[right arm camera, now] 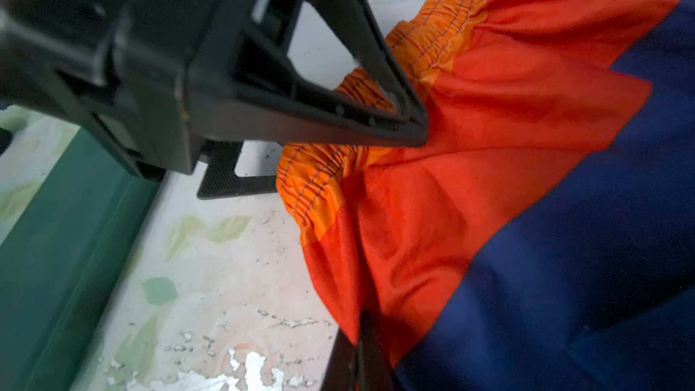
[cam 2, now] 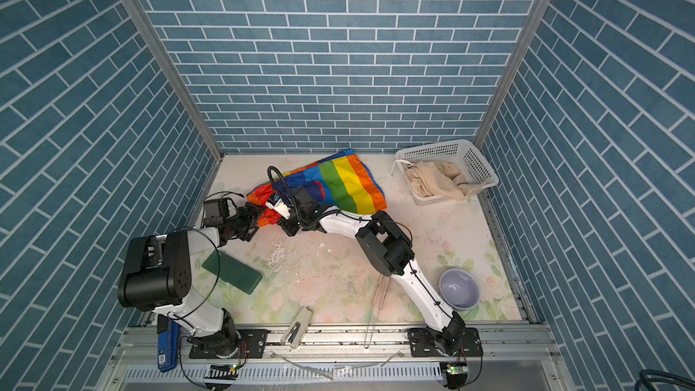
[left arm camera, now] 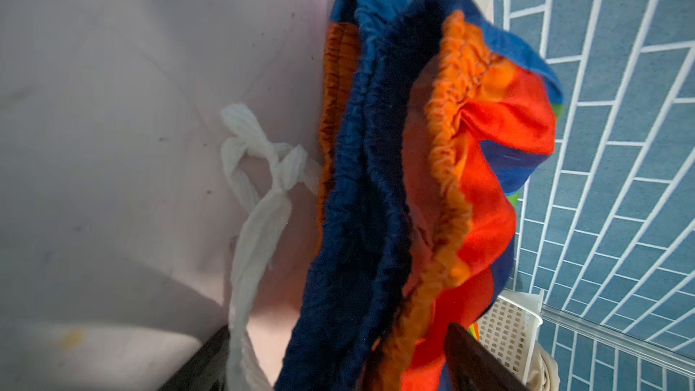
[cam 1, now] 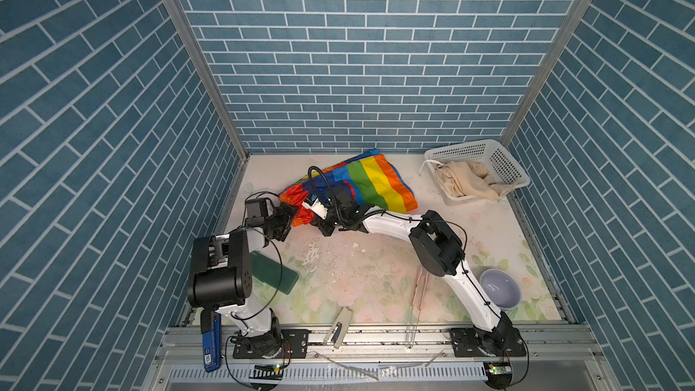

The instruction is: Fold and stack the shorts

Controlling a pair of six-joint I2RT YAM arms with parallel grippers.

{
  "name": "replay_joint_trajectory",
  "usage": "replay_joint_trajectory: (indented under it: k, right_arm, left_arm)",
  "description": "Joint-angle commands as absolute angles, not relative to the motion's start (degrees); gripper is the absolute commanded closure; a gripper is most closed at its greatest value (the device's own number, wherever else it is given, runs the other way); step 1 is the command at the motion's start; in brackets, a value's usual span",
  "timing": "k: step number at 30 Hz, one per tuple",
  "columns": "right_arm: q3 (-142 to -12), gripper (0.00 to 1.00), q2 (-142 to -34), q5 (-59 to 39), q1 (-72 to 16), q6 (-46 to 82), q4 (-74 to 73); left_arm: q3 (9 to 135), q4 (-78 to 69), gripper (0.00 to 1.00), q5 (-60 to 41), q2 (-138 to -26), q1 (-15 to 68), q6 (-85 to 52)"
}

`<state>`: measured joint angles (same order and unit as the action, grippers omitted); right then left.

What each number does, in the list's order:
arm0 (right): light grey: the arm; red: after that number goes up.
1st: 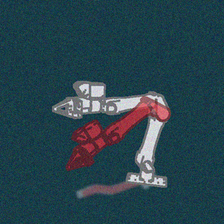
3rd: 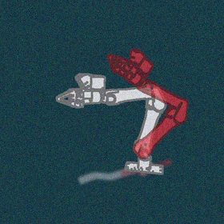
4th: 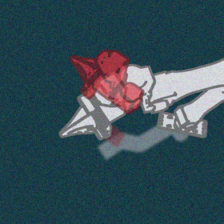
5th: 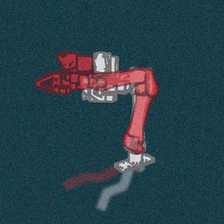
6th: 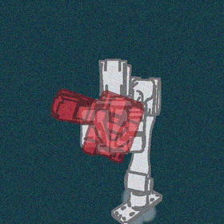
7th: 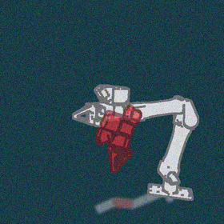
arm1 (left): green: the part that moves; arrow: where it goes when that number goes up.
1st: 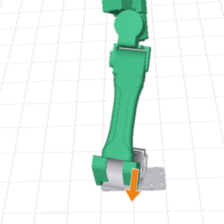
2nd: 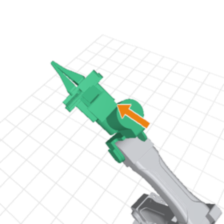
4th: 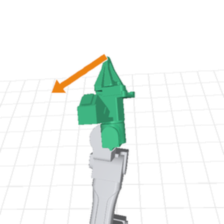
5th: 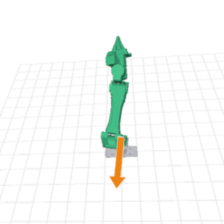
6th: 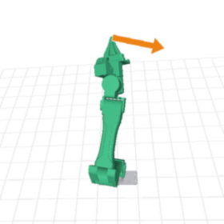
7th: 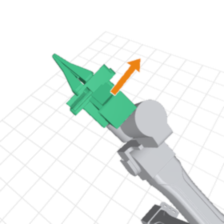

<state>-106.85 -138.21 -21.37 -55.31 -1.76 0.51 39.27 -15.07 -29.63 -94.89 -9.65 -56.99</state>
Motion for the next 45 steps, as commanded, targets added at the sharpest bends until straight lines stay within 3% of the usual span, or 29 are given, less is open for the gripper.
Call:
replay_joint_trajectory:
  k: [1,8,11,14,15,17,20,23,24,25,26,27,34,45]
  right_arm:
    - [-105.2,1.00,-135.7,-25.0,-55.4,2.8,-2.2]
    - [-104.9,1.00,-136.1,-25.9,-55.4,2.6,-0.4]
    - [-103.8,0.98,-135.9,-25.2,-55.4,2.4,-0.2]
    - [-102.5,0.64,-134.6,-24.6,-55.2,2.7,0.5]
    - [-101.7,0.58,-133.6,-24.4,-55.0,2.9,0.4]
    - [-99.6,0.51,-130.9,-24.4,-54.0,5.1,-0.4]
    - [-96.2,0.50,-126.5,-25.2,-51.4,10.2,-1.7]
    - [-92.7,0.60,-122.3,-24.8,-48.4,15.5,-3.4]
    - [-92.2,0.70,-121.9,-24.8,-47.7,17.1,-3.3]
    - [-91.9,0.87,-121.6,-24.7,-47.1,18.9,-2.6]
    - [-91.8,0.98,-121.6,-24.1,-46.9,19.8,-1.7]
    - [-91.7,1.00,-121.7,-23.3,-46.9,20.5,-0.6]
    - [-88.7,1.00,-124.7,-24.1,-47.4,26.2,1.7]
    - [-81.8,1.00,-124.1,-16.9,-50.4,22.8,9.3]
  left_arm:
    - [39.0,-13.7,0.22,-27.8,-98.2,-8.7,-58.4]
    - [41.0,-16.8,0.45,-28.5,-99.5,-8.3,-60.5]
    - [42.4,-13.9,0.65,-28.0,-98.6,-8.3,-59.1]
    - [43.8,-8.6,0.84,-28.1,-97.5,-8.3,-56.2]
    - [44.0,-6.9,0.89,-28.0,-97.0,-8.3,-55.1]
    - [44.5,-2.2,0.96,-27.8,-95.8,-8.4,-52.2]
    - [45.6,5.8,0.98,-26.7,-93.7,-8.4,-46.9]
    - [46.4,13.3,0.98,-23.8,-91.2,-8.4,-42.4]
    - [46.5,15.1,0.98,-22.8,-90.3,-8.4,-41.4]
    - [46.6,16.8,0.98,-21.6,-89.3,-8.4,-40.5]
    - [46.6,18.1,0.98,-20.7,-88.2,-8.4,-40.0]
    - [46.6,19.2,0.97,-20.0,-87.4,-8.4,-39.6]
    - [47.7,24.7,0.96,-17.9,-83.3,-8.4,-37.7]
    - [50.0,30.7,0.94,-15.8,-81.3,-8.4,-35.5]
